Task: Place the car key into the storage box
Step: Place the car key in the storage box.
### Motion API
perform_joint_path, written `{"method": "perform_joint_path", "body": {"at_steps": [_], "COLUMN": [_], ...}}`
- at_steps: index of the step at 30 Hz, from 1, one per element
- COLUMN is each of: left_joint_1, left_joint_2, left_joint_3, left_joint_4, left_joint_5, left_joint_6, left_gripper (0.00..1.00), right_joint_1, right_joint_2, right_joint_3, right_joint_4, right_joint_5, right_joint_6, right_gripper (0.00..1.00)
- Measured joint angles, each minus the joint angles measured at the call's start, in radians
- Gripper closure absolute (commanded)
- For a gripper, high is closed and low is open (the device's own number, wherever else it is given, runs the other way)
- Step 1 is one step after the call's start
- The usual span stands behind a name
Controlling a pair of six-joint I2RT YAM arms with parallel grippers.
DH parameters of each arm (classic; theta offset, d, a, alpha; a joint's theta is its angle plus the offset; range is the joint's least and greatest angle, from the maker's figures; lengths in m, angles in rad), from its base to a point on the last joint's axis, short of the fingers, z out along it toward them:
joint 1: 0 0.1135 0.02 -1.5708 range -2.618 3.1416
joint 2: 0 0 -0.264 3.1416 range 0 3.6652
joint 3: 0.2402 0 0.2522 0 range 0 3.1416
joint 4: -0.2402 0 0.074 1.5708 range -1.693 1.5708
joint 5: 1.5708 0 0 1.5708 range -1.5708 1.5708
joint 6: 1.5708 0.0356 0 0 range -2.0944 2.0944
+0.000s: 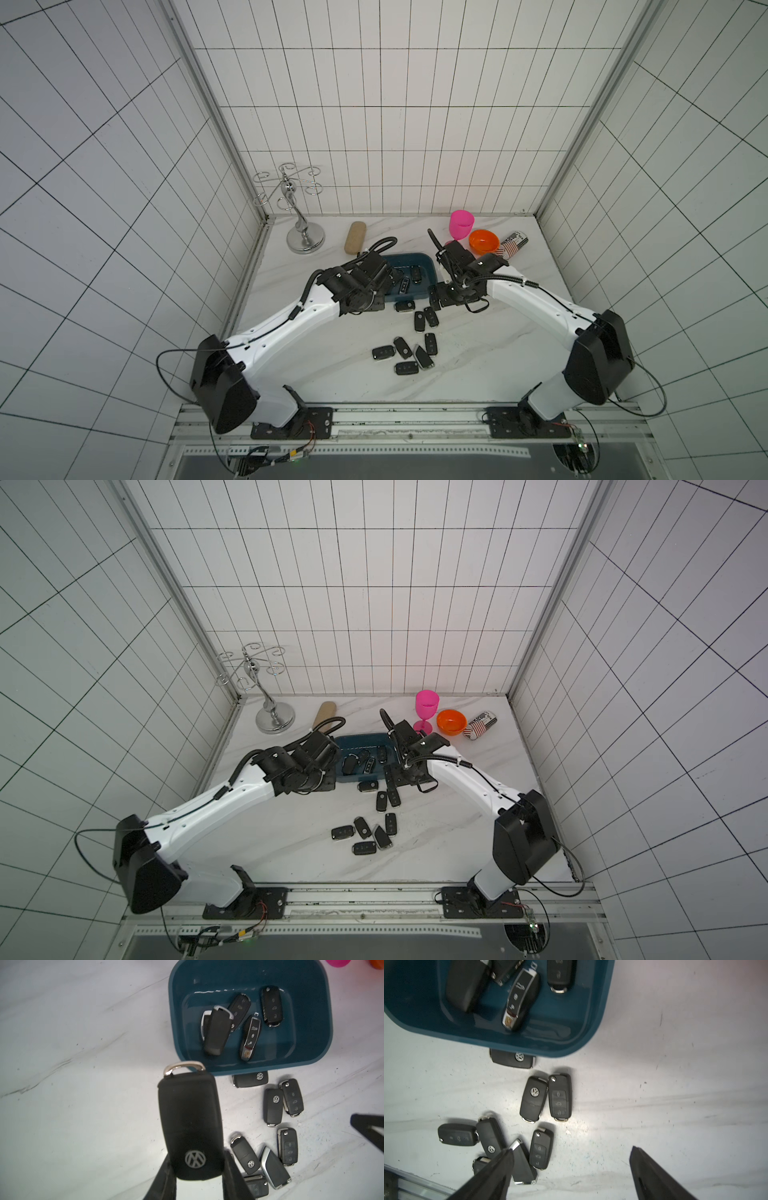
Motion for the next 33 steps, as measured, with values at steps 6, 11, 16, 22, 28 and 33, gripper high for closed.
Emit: {"method": "perform_joint_path", "body": {"at_steps": [6, 11, 16, 22, 28, 33], "left_joint_1": [0.038, 0.050, 0.061, 0.092, 0.111, 0.116], "left_joint_2": [0.262, 0.421, 0.537, 0.618, 0.649, 0.658], "left_joint_3": [0.172, 0.251, 0.317, 0.365, 0.386, 0.386], "left_joint_4": [0.043, 0.075, 0.090, 0.087, 0.082, 0.068], "left_joint_5": [0.066, 0.109, 0.128, 0.142, 0.148, 0.157], "left_joint_6": [0.087, 0.110, 0.121, 0.129, 0.133, 0.141], "left_gripper": [0.84, 0.84, 0.84, 0.82, 0.76, 0.63], "right_joint_1": [0.000, 0.000, 0.009, 0.087, 0.203, 0.243], "right_joint_2": [-0.148, -0.163, -0.174, -0.182, -0.143, -0.084], "right_joint_3": [-0.135, -0.194, -0.266, -0.313, -0.313, -0.313], "right_joint_4": [0.032, 0.066, 0.091, 0.140, 0.185, 0.209], "right_joint_5": [-0.014, -0.035, -0.055, -0.066, -0.042, -0.014], "right_joint_6": [0.061, 0.080, 0.103, 0.139, 0.192, 0.234], "right_gripper": [0.37, 0.22, 0.22, 0.23, 0.23, 0.24]}}
